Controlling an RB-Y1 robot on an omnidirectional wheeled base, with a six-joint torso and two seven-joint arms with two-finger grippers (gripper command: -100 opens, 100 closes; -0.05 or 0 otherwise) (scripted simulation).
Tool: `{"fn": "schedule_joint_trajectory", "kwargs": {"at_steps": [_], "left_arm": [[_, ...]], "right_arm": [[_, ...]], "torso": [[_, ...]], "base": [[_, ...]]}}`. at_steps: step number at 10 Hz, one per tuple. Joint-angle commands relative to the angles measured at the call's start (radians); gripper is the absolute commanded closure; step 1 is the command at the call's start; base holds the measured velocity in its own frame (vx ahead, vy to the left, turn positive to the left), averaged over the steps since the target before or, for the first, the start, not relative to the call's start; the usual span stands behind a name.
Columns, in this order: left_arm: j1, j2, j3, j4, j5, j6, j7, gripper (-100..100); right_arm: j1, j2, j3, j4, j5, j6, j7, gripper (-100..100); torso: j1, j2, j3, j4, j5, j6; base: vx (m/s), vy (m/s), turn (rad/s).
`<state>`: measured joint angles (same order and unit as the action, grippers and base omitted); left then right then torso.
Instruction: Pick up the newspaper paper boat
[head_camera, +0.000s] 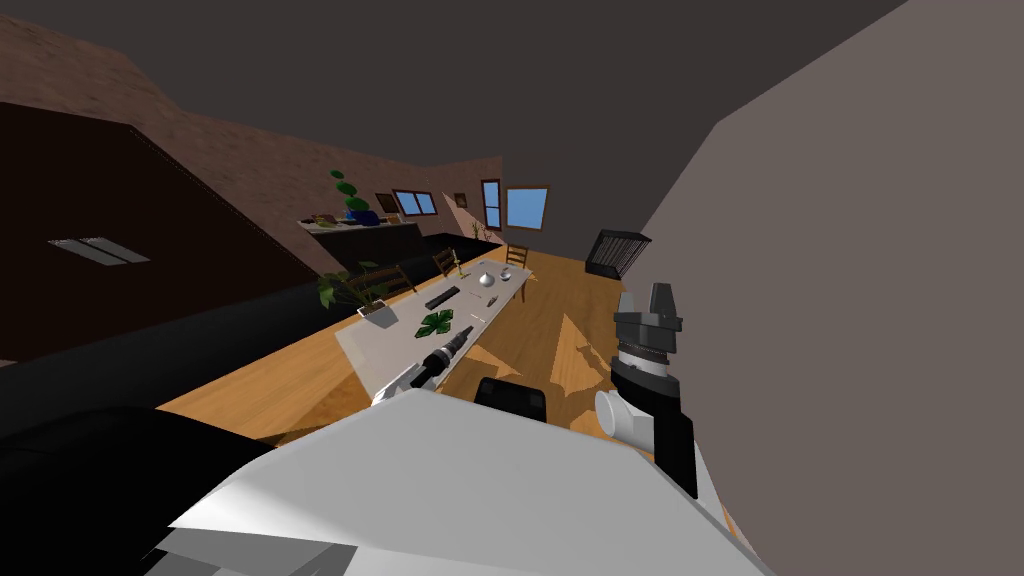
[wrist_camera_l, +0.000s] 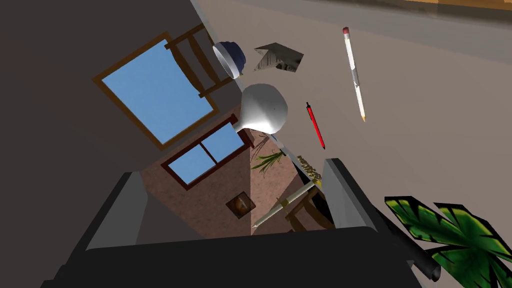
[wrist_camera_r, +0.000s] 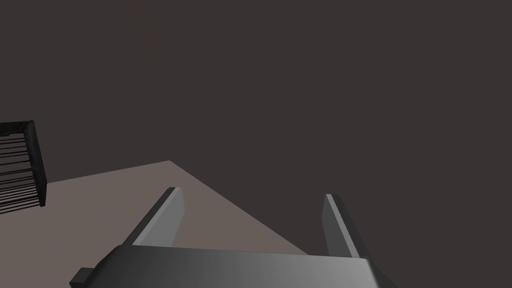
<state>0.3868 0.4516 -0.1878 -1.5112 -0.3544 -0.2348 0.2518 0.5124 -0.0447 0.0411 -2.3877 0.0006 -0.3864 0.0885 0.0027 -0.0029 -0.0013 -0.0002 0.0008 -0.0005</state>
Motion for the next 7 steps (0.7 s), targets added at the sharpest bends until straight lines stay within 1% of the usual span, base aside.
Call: {"fn": "schedule_joint_trajectory", "kwargs": {"at_steps": [1,2,3,4,5,6,7], "left_arm": [[-0.010,0.020,-0.009,0.050,-0.023,0.000,-0.001,-100],[-0.010,0.020,-0.009,0.065,-0.023,0.000,-0.001,-100],[-0.021,0.036,-0.020,0.101,-0.046,0.003,-0.003,-100],[-0.021,0.036,-0.020,0.121,-0.046,0.003,-0.003,-100],[-0.033,0.051,-0.032,0.158,-0.069,0.005,-0.006,-100],[-0.033,0.051,-0.032,0.176,-0.069,0.005,-0.006,-100],[-0.045,0.065,-0.044,0.211,-0.093,0.006,-0.010,-100]], "right_arm": [[0.000,0.000,0.000,0.000,0.000,0.000,0.000,0],[0.000,0.000,0.000,0.000,0.000,0.000,0.000,0],[0.000,0.000,0.000,0.000,0.000,0.000,0.000,0],[0.000,0.000,0.000,0.000,0.000,0.000,0.000,0],[0.000,0.000,0.000,0.000,0.000,0.000,0.000,0],[0.000,0.000,0.000,0.000,0.000,0.000,0.000,0],[0.000,0.000,0.000,0.000,0.000,0.000,0.000,0]], "torso": [[0.000,0.000,0.000,0.000,0.000,0.000],[0.000,-0.001,-0.001,0.000,0.000,0.000],[0.000,-0.001,-0.001,0.000,0.000,0.000],[0.000,-0.002,-0.001,0.000,0.000,0.000],[0.000,-0.002,-0.001,-0.001,0.000,0.000],[-0.001,-0.004,-0.002,-0.001,0.000,0.000],[-0.001,-0.004,-0.002,-0.001,0.000,0.000]], "base": [[0.035,0.015,-0.090],[0.039,0.017,-0.050],[0.052,0.013,-0.099],[0.052,0.013,-0.050],[0.074,-0.001,-0.092],[0.072,0.000,-0.049],[0.091,0.012,-0.091]]}}
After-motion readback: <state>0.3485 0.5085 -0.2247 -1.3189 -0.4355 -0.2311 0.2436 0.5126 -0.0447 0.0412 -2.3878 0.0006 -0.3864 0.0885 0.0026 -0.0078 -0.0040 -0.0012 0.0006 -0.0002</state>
